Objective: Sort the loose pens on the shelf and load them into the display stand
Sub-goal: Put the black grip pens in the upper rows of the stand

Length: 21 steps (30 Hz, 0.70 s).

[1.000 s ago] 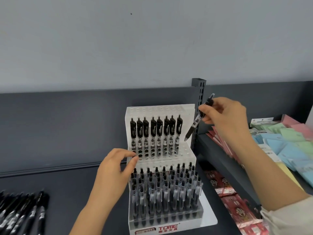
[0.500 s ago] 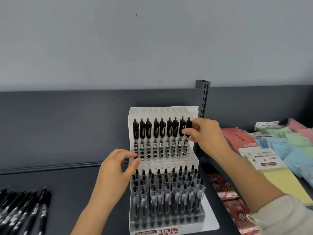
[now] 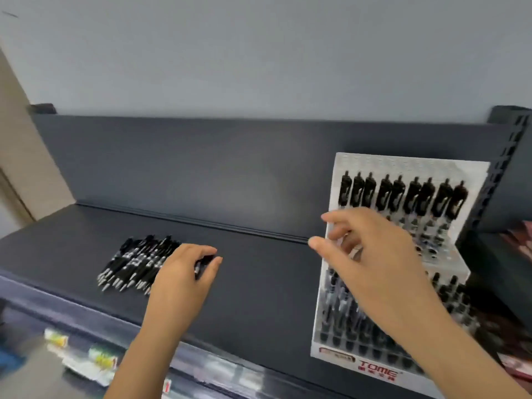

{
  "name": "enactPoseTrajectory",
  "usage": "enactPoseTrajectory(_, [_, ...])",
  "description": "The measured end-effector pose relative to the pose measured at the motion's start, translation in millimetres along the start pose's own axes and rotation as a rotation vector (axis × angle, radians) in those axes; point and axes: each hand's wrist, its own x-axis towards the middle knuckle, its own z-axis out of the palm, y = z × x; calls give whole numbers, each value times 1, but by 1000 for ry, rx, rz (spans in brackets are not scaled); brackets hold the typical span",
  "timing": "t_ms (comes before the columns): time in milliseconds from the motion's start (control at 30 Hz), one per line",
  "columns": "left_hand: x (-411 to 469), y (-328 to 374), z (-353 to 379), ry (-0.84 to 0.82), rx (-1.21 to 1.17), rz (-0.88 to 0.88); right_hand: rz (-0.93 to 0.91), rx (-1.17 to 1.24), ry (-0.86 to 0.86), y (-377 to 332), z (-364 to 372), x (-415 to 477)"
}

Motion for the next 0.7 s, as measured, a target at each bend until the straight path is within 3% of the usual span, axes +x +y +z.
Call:
enactPoseTrajectory(133, [-21, -57, -39, 1, 109, -131, 6, 95, -286, -24, 84, -2])
enactPoseTrajectory(333, [-10, -135, -59, -55, 172, -209, 221, 90, -498, -23, 183, 19])
enactPoseTrajectory(567, [41, -245, -59, -286, 283, -303, 516, -74, -548, -38, 282, 51])
enactPoseTrajectory(700, [58, -280, -51, -444, 137, -409, 577, -144, -469, -49, 320, 57])
